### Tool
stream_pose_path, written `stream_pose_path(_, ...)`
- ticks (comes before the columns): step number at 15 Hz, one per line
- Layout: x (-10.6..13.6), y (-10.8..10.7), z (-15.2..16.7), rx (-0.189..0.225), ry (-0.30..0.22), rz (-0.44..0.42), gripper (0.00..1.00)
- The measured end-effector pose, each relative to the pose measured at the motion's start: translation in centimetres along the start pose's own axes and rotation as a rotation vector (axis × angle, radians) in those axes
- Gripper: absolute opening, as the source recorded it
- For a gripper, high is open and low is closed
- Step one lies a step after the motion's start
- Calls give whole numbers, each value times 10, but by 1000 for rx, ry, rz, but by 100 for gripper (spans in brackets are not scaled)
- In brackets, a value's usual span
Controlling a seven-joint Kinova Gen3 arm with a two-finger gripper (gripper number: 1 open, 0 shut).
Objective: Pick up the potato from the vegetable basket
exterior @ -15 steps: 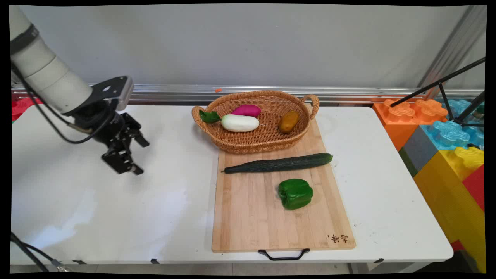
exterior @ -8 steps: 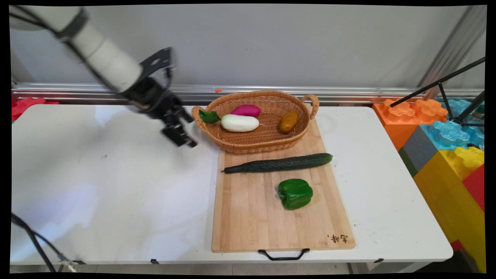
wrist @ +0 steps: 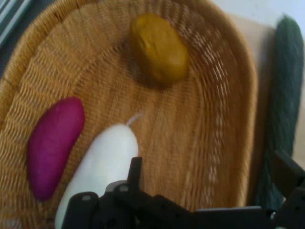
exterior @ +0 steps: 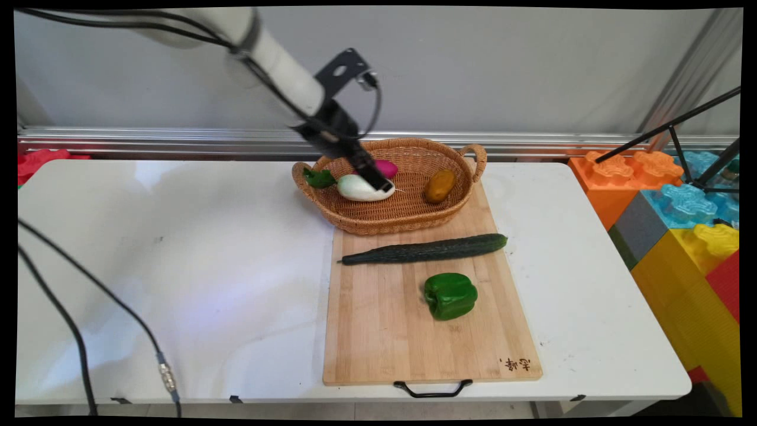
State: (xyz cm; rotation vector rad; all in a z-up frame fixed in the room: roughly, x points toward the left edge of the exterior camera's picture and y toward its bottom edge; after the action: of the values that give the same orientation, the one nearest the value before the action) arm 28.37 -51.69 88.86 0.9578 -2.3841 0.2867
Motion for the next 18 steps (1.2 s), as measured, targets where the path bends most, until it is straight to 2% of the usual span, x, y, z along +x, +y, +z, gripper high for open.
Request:
stream_pose_path(7,43,-1,95,56,21,-174,100)
stream_pose_path(13,64,-4,155,68,26,-252,100)
stream_pose_path(18,68,-9,186,79,12,-275,100)
